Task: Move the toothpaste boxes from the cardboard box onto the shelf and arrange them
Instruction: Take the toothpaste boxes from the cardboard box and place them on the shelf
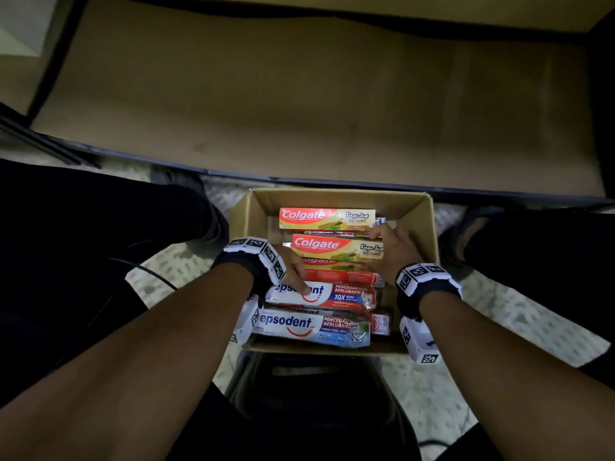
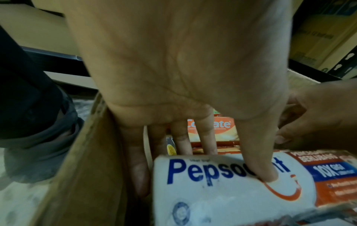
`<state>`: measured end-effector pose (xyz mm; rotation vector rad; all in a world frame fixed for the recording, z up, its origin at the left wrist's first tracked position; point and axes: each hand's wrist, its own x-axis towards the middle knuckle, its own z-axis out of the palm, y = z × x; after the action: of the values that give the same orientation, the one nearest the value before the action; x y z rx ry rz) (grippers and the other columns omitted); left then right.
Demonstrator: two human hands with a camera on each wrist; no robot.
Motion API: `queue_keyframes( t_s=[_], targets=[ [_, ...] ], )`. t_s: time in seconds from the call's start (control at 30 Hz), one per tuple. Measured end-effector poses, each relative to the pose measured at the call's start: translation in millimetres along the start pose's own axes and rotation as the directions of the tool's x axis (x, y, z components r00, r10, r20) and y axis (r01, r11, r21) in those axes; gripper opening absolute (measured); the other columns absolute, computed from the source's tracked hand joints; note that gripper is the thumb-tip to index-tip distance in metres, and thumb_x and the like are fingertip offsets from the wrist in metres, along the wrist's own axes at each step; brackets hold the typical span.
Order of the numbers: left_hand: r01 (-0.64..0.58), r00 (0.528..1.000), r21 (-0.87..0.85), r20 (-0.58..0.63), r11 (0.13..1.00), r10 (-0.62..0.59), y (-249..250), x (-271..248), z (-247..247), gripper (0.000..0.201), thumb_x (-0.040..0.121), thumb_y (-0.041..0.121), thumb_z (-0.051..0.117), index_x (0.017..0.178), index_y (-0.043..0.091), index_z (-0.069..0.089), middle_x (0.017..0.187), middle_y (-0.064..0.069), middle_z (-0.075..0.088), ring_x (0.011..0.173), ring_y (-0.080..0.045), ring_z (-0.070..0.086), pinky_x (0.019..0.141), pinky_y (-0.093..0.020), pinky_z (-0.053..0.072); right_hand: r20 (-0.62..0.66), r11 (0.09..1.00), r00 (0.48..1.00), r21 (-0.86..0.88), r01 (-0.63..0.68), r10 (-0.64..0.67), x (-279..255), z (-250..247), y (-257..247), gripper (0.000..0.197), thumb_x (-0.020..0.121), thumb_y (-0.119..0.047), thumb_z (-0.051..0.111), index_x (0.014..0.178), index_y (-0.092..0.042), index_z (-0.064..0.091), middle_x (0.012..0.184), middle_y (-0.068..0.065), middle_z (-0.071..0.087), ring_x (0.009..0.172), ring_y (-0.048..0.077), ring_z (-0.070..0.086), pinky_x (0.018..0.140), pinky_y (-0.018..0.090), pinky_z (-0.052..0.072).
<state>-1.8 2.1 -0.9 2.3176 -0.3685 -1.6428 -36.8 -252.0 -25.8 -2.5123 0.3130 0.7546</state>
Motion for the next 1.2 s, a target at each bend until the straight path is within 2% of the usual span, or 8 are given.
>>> queue_keyframes(
  t_s=[0.07,0.2,0.33,0.43,0.63,0.9,1.07,1.2],
  targets=[
    [-0.008,1.0,-0.002,0.024,1.0,0.008,2,0,-1,0.05,0.077,0.056,0.075,0.115,0.026,0.067,0.107,0.011,0.065,0.101,-0.013,0.061,0.091,-0.029,0.049,0.02,1.0,1.0,-0.003,-0.01,0.01,1,-1,-1,0.059,0.068,-0.027,0.089,0.113,-0.031,0.05,0.127,0.006,0.038,0.114,0.025,0.049,0.1,0.03,0.043],
    [-0.044,0.999,-0.03,0.013,0.999,0.045,3,0,-1,0.049,0.078,0.049,0.077,0.118,0.023,0.065,0.088,0.017,0.056,0.084,-0.006,0.055,0.068,-0.017,0.04,0.075,1.0,0.997,-0.025,-0.01,0.011,3,0,-2,0.049,0.073,-0.03,0.085,0.112,-0.032,0.055,0.134,0.008,0.034,0.123,0.028,0.044,0.106,0.031,0.041],
    [-0.077,0.996,-0.085,-0.058,0.993,0.073,-3,-2,2,0.05,0.069,0.05,0.084,0.108,0.024,0.064,0.075,0.014,0.054,0.07,-0.008,0.052,0.059,-0.022,0.036,0.058,1.0,0.998,-0.018,0.008,-0.007,6,4,-1,0.034,0.08,-0.03,0.078,0.106,-0.028,0.056,0.131,0.003,0.048,0.124,0.027,0.044,0.104,0.034,0.036],
    [-0.087,0.996,-0.103,-0.047,0.991,0.082,-6,-5,0,0.054,0.062,0.058,0.085,0.101,0.028,0.064,0.079,0.013,0.057,0.073,-0.009,0.055,0.065,-0.027,0.041,0.069,1.0,0.997,0.023,0.02,-0.022,11,2,-2,0.031,0.08,-0.025,0.079,0.101,-0.029,0.057,0.127,0.001,0.058,0.114,0.021,0.054,0.092,0.027,0.039],
    [-0.107,0.993,-0.038,0.049,0.994,0.109,4,-16,-6,0.05,0.065,0.065,0.079,0.105,0.037,0.072,0.089,0.025,0.064,0.091,-0.008,0.062,0.096,-0.035,0.05,0.135,0.998,0.99,0.061,0.032,-0.04,7,-7,-7,0.036,0.079,-0.019,0.083,0.108,-0.033,0.069,0.131,0.0,0.063,0.111,0.02,0.062,0.082,0.023,0.046],
    [-0.079,0.995,0.115,-0.05,0.99,0.085,5,-37,-9,0.052,0.055,0.073,0.078,0.091,0.037,0.074,0.091,0.019,0.071,0.091,-0.009,0.067,0.092,-0.037,0.054,0.076,0.986,0.995,0.148,-0.076,0.065,-24,-12,-10,0.033,0.077,-0.025,0.084,0.107,-0.035,0.075,0.127,-0.006,0.067,0.105,0.013,0.065,0.081,0.02,0.048],
    [-0.079,0.995,0.188,-0.053,0.979,0.09,2,-53,-13,0.049,0.067,0.066,0.076,0.1,0.03,0.074,0.098,0.012,0.072,0.095,-0.014,0.066,0.091,-0.035,0.053,0.053,0.958,0.99,0.25,-0.142,0.133,-40,-19,-4,0.03,0.078,-0.022,0.083,0.105,-0.033,0.076,0.103,-0.009,0.068,0.068,0.003,0.059,0.057,0.019,0.048],
    [-0.037,0.993,0.194,-0.101,0.98,0.058,-11,-54,-19,0.051,0.073,0.061,0.075,0.111,0.026,0.069,0.097,0.018,0.061,0.096,-0.01,0.057,0.081,-0.023,0.045,0.084,0.907,0.979,0.37,-0.201,0.183,-46,-28,0,0.024,0.078,-0.019,0.083,0.097,-0.034,0.076,0.096,-0.006,0.072,0.077,0.012,0.068,0.083,0.038,0.06]
  ],
)
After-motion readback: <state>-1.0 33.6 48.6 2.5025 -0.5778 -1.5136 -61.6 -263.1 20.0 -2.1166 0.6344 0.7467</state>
